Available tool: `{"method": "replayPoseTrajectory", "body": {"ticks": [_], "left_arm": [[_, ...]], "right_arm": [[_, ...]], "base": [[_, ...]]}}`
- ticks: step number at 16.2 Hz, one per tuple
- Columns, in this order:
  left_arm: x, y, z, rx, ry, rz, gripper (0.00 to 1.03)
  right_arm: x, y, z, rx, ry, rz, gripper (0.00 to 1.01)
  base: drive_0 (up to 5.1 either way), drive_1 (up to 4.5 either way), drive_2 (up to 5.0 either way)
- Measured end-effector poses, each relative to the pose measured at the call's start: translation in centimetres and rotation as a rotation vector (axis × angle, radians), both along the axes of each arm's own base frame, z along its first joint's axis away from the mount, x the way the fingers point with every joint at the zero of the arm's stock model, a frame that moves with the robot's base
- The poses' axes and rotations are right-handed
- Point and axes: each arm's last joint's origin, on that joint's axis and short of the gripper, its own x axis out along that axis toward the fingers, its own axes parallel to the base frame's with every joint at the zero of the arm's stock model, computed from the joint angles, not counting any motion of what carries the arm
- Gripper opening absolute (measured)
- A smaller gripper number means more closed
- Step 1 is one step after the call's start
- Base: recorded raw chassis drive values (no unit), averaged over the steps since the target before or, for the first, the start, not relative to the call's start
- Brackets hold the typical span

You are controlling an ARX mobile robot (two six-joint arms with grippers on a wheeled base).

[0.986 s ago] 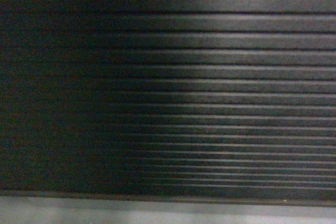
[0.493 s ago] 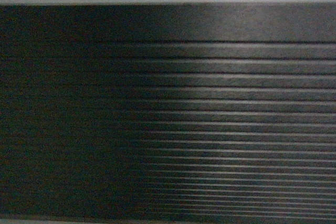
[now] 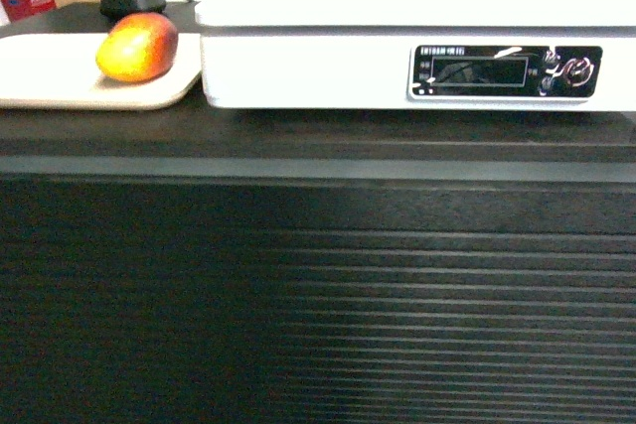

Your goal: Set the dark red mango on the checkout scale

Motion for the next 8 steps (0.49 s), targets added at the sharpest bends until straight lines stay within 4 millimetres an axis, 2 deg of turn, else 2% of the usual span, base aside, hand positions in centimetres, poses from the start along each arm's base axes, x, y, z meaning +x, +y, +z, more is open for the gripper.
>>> {"method": "replayPoseTrajectory", "body": {"ticks": [8], "left_arm": [[0.00, 0.00, 0.03, 0.000, -0.003, 0.000, 0.98]], "right_arm": [[0.00, 0.00, 0.04, -0.001, -0.005, 0.001, 0.98]], "base": [[0.0, 0.00, 0.0]]}}
